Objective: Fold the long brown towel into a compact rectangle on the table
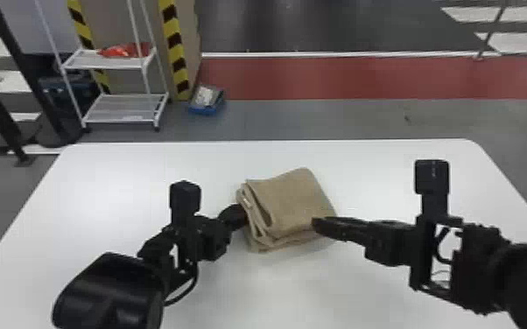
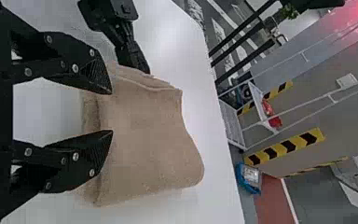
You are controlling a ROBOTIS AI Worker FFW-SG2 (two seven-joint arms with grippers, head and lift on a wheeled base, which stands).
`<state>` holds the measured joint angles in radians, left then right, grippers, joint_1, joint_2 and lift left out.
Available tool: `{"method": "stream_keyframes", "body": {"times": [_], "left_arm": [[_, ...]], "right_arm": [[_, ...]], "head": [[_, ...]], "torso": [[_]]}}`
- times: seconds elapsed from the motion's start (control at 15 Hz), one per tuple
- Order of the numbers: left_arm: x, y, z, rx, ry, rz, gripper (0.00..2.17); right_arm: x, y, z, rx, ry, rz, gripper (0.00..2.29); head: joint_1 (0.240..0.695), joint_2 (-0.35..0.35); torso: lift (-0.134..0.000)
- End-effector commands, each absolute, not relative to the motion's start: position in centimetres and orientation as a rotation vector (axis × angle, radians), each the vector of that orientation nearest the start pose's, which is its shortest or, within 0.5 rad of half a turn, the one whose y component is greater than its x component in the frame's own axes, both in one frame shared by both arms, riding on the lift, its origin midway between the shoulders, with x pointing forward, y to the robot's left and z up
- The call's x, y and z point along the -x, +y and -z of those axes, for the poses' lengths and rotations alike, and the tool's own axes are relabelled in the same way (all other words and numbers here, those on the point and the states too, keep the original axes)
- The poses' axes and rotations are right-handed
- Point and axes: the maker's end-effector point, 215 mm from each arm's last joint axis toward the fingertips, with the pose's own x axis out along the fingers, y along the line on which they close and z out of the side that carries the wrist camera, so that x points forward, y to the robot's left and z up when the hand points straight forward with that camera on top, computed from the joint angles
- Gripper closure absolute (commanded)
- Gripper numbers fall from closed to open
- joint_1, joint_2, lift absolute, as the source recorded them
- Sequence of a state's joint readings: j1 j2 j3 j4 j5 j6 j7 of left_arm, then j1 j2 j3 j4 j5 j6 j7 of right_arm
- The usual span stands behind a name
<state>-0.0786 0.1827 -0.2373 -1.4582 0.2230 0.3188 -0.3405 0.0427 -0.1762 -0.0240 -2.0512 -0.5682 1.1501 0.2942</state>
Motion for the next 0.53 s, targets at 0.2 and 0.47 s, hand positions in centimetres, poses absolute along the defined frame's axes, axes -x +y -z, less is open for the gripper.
{"method": "stream_keyframes", "body": {"times": [0.2, 0.47], "left_arm": [[-55.1, 9.6, 46.7, 0.053, 0.406, 0.553, 2.11], [-54.9, 9.3, 47.0, 0.042, 0.413, 0.548, 2.11]], "right_arm": [[-43.9, -12.7, 42.0, -0.356, 0.683, -0.556, 1.87], [-46.9, -13.5, 43.4, -0.319, 0.590, -0.491, 1.87]], "head": [[0.695, -0.020], [0.695, -0.041]], "torso": [[-0.119], [-0.119]]}}
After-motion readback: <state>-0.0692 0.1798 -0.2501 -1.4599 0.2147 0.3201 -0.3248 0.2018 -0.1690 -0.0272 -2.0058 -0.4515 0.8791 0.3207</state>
